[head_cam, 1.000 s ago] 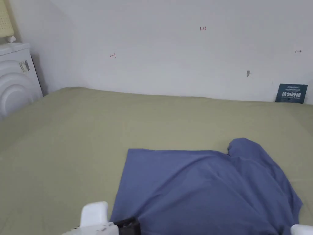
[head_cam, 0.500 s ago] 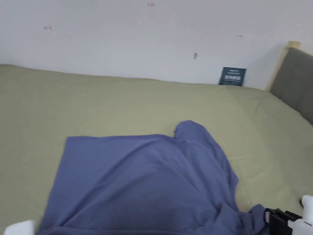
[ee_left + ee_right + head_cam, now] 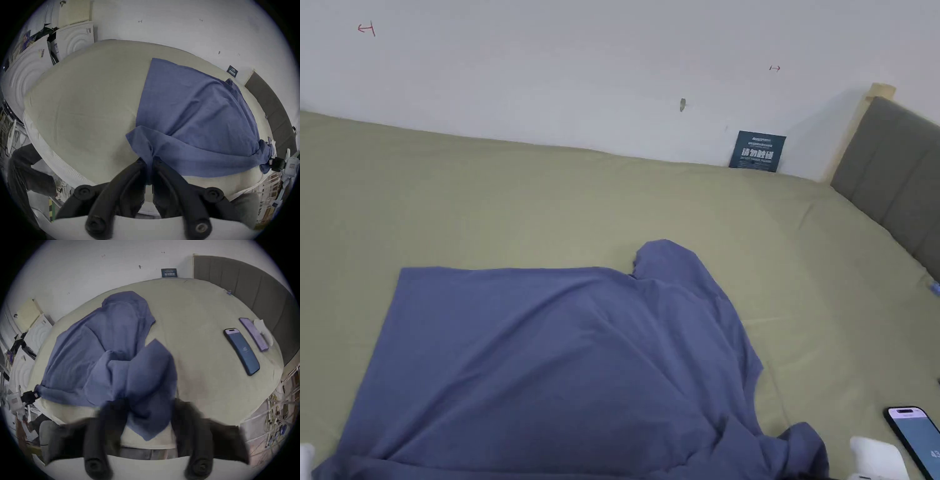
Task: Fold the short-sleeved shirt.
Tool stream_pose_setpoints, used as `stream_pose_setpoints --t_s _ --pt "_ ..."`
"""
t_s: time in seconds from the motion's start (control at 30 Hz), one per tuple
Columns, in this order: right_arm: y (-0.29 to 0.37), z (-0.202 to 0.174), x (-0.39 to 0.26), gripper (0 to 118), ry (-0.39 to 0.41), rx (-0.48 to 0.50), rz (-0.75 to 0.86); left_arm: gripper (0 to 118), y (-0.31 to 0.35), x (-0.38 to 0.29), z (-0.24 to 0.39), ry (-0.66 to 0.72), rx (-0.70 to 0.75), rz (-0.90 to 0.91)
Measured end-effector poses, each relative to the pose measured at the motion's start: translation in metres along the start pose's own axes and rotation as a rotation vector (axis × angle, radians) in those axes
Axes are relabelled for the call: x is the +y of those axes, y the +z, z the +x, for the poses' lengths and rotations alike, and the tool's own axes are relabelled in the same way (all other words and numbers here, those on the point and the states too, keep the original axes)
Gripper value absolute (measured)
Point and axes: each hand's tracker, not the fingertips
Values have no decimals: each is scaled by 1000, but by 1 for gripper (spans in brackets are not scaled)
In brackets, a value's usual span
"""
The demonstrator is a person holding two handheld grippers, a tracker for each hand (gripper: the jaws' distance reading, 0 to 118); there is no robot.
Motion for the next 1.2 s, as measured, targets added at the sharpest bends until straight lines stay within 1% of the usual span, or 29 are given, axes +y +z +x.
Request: stream_pose_setpoints --t_s 0.03,0.07,0.1,0.13,0.2,0.23,0.33,0.37,0.43,0.57,0.63,0.7,0.73,0.77,0.83,0.87,0.9,0.97,1.03,1.1,1.2 --pt "4 -4 0 2 25 -3 28 7 3 1 -1 -8 -5 12" --pt "9 -7 -3 2 74 -58 66 7 6 3 1 -16 -13 22" --pt "10 -11 -3 2 101 -80 72 7 7 4 1 -20 -11 31" --pt "13 -15 -2 2 152 -71 68 7 9 5 0 -25 -15 41" --pt "24 -25 -3 2 247 -108 115 7 13 8 -2 -36 -21 73" --pt "35 -36 -1 2 269 -114 140 7 15 10 -3 -36 -24 84" --pt "53 -45 7 2 276 -97 229 7 19 17 -9 -26 -30 120" --pt "44 -37 11 2 283 -95 252 7 21 20 -11 -24 -36 126" --pt "48 -42 21 2 326 -96 297 7 24 27 -11 -27 -39 136" --pt "39 -56 54 2 371 -72 304 7 18 49 -12 -59 -33 150" --pt "24 -56 74 2 405 -70 313 7 15 62 -10 -60 -35 148" --pt "8 -59 98 2 457 -65 315 7 11 79 -9 -61 -30 142" --pt "1 -60 109 2 466 -70 313 7 9 86 -8 -59 -27 139" --pt "4 -75 116 2 505 -89 325 7 6 95 -9 -52 -26 131" --pt "-10 -81 132 2 524 -91 317 7 -1 112 -12 -38 -26 126" --pt "-18 -83 140 2 552 -76 301 7 -7 123 -14 -32 -31 108" --pt "-29 -78 156 2 566 -52 274 7 -12 132 -15 -24 -24 94" --pt "-45 -82 167 2 585 -49 258 7 -22 147 -14 -8 -23 63" --pt "-69 -74 180 2 571 -48 221 7 -30 158 -7 7 -28 31" --pt "-85 -74 188 2 580 -59 190 7 -43 168 -5 -5 -14 4" --pt "-101 -75 192 2 552 -74 143 7 -58 172 6 -48 1 -46"
